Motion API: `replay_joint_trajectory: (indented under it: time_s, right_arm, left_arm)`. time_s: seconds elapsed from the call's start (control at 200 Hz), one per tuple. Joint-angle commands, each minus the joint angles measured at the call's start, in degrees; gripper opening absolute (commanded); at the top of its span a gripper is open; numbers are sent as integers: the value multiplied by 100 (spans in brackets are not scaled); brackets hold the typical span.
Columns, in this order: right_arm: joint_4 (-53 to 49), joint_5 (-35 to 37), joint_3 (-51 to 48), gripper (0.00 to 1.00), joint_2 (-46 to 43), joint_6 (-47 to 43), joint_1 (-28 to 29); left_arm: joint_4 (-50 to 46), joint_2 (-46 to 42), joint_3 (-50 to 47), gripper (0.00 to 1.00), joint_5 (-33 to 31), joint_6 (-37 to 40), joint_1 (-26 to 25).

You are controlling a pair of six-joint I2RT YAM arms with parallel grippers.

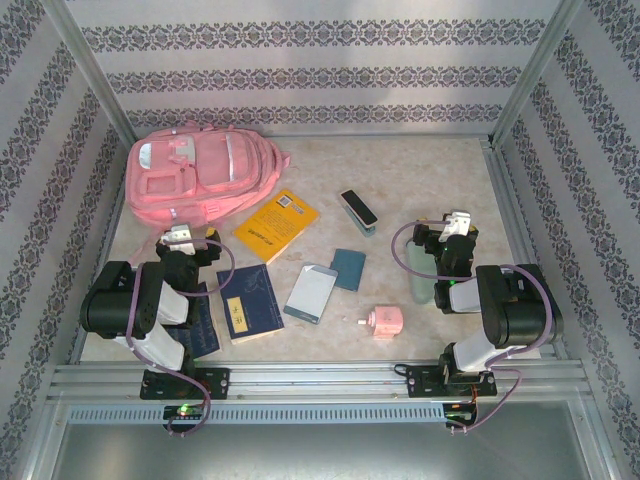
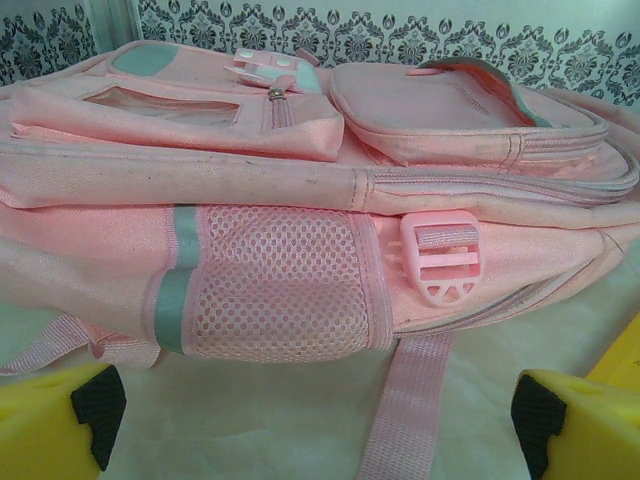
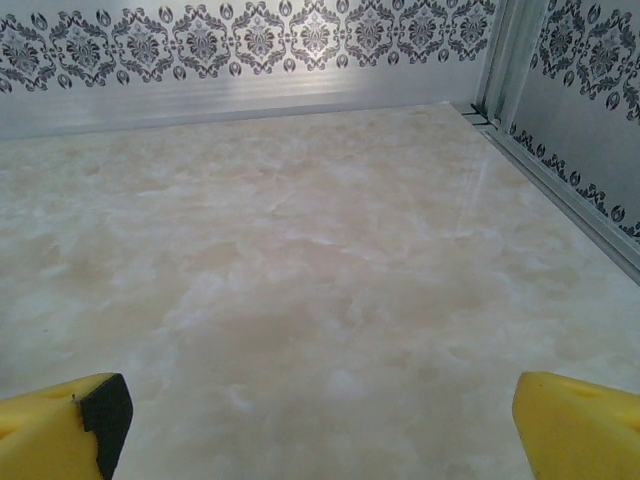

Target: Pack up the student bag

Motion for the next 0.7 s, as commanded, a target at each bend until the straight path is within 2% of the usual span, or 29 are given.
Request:
replay_joint_trajectory:
  time_s: [0.0,0.135,0.26,0.375,0.445,0.52,0.57,0.63,0.665,0.694]
  right_arm:
    - [-156,-338,182,98,-57,-69,37]
    - [-50,-699,139,98,-41,-181,36]
    - [97,-703,36,98,-158,-94,-20]
    - [-442,-363,-90,98,-1039,-226,136]
    - [-1119,-296,-22,98,-1723,-433,316]
    - [-1467,-213,149,98,-2360,-473,668]
    - [-1797,-125,421,98,-2629,-501,999]
    - [-2463,-89,941,98,-2903,-387,1351]
    - [-2821,55,1231,98,-3022,-198,1592]
    - [-3119,222,1462,98,-3100,9,1809]
  left_arm:
    - [290,36,-21,100,90,-114,51]
    - [292,20,-34,100,88,-101,46]
    - [298,-203,-93,100,138,16,17]
    - [-89,-1195,-344,100,-904,25,-264]
    - [-308,-1827,-407,100,-840,175,-353]
    - [12,-2221,-422,100,-480,1137,-743]
    - [-907,-2841,-104,100,-322,1246,-885]
    - [-3147,-3797,668,100,-451,1269,-1093]
    - [-4295,-4177,1142,100,-659,1028,-1164]
    - [-4786,-4321,1425,100,-989,640,-1201]
